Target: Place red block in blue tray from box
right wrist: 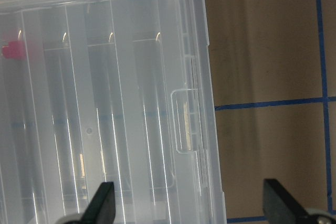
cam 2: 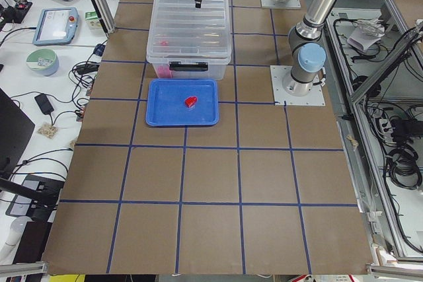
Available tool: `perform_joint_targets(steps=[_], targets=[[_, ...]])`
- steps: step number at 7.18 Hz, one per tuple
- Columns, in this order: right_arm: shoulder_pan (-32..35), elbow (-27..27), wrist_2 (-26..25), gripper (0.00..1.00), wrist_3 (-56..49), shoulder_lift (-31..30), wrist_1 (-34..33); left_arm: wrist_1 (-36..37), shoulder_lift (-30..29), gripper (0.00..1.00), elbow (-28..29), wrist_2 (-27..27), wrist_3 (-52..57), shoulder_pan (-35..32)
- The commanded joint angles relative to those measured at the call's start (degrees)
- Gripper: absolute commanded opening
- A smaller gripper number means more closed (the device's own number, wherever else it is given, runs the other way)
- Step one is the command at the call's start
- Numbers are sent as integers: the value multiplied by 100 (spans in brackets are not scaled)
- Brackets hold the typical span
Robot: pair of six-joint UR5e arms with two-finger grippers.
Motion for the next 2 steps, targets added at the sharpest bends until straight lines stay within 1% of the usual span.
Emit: perform_joint_targets(steps=[1,2], targets=[[-5,9,9,100,0,8,0,9,32,100,-76,9,-6,-9],[-5,9,-26,100,0,0,0,9,41,100,-77,0,-6,-9]])
